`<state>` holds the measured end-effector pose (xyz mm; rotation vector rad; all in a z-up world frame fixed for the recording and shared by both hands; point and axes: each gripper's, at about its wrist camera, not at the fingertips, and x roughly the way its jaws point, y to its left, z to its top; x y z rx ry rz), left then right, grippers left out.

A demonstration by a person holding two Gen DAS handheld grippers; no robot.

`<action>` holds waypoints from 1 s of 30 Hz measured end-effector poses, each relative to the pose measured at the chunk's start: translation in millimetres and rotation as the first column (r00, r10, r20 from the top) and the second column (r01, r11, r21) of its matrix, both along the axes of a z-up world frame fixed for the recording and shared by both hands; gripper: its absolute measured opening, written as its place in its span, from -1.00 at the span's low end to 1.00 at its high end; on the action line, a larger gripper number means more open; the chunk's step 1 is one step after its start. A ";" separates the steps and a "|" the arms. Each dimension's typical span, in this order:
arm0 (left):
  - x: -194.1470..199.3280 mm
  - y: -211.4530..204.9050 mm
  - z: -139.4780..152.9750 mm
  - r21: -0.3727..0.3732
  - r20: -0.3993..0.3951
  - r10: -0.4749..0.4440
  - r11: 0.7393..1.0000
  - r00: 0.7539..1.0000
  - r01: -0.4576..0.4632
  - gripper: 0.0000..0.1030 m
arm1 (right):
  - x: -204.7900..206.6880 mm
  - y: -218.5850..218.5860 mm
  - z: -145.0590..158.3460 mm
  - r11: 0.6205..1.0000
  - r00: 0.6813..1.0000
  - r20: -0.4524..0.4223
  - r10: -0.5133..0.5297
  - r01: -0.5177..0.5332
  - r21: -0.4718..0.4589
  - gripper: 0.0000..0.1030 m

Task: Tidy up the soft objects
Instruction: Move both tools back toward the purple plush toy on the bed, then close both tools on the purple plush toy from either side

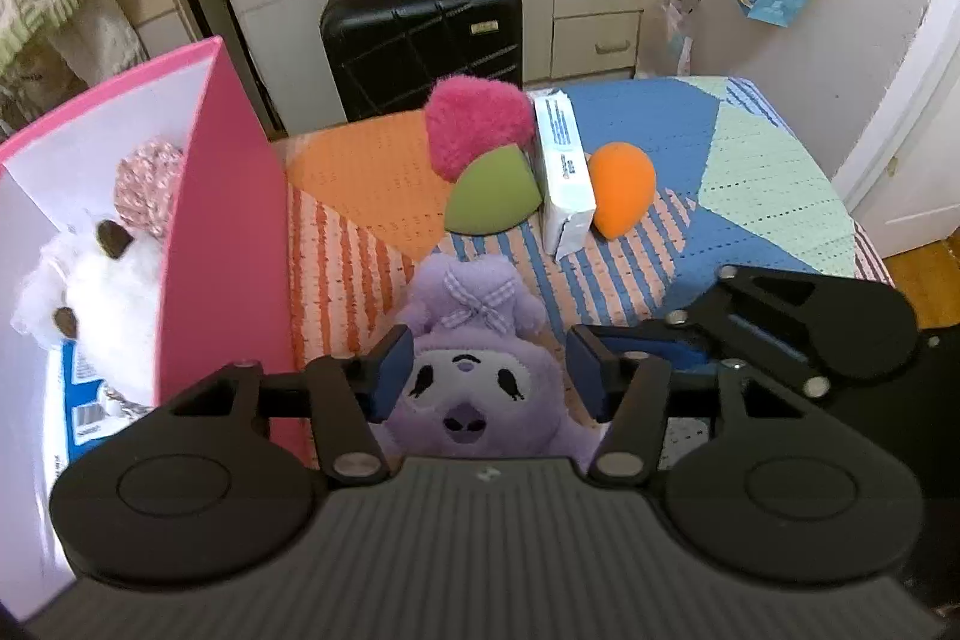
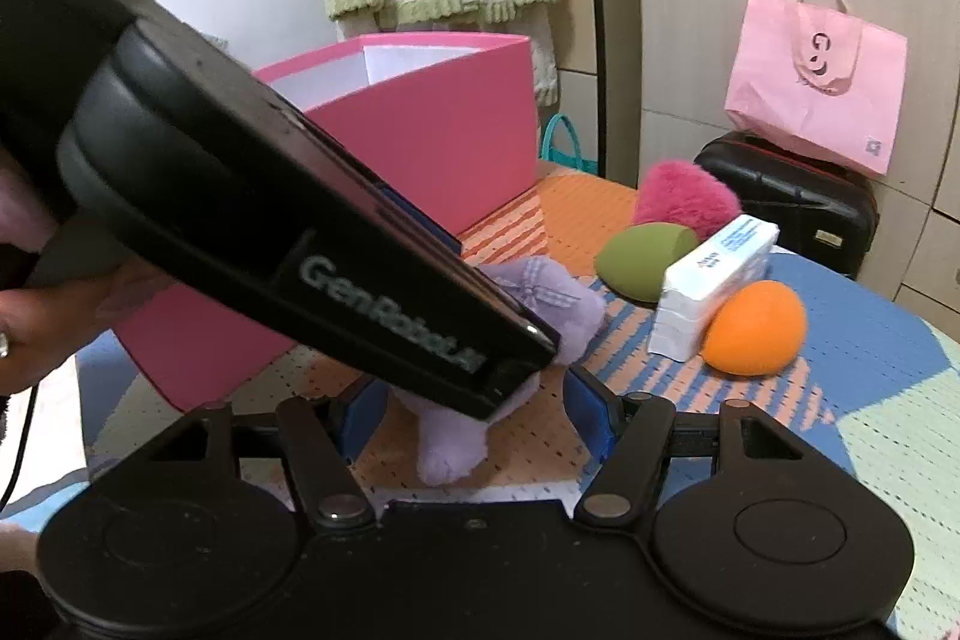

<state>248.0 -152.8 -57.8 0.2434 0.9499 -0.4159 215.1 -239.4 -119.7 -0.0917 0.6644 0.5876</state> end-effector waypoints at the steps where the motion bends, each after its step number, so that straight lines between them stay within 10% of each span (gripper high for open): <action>1: 1.6 -0.1 -1.1 -0.002 -0.007 0.004 1.000 1.000 -0.004 0.05 | 1.6 1.0 -1.1 1.000 1.000 -0.001 0.000 0.000 -0.004 0.35; 11: 1.4 2.6 -0.5 -0.049 -0.027 -0.002 0.999 1.000 0.001 0.04 | 0.2 -6.1 -2.4 0.999 1.000 -0.017 0.024 -0.024 0.023 -0.01; 30: -24.8 6.1 -17.1 -0.245 0.007 -0.108 0.964 0.994 0.107 0.04 | -49.9 -63.0 -3.9 0.998 0.996 -0.060 -0.065 0.066 0.007 0.15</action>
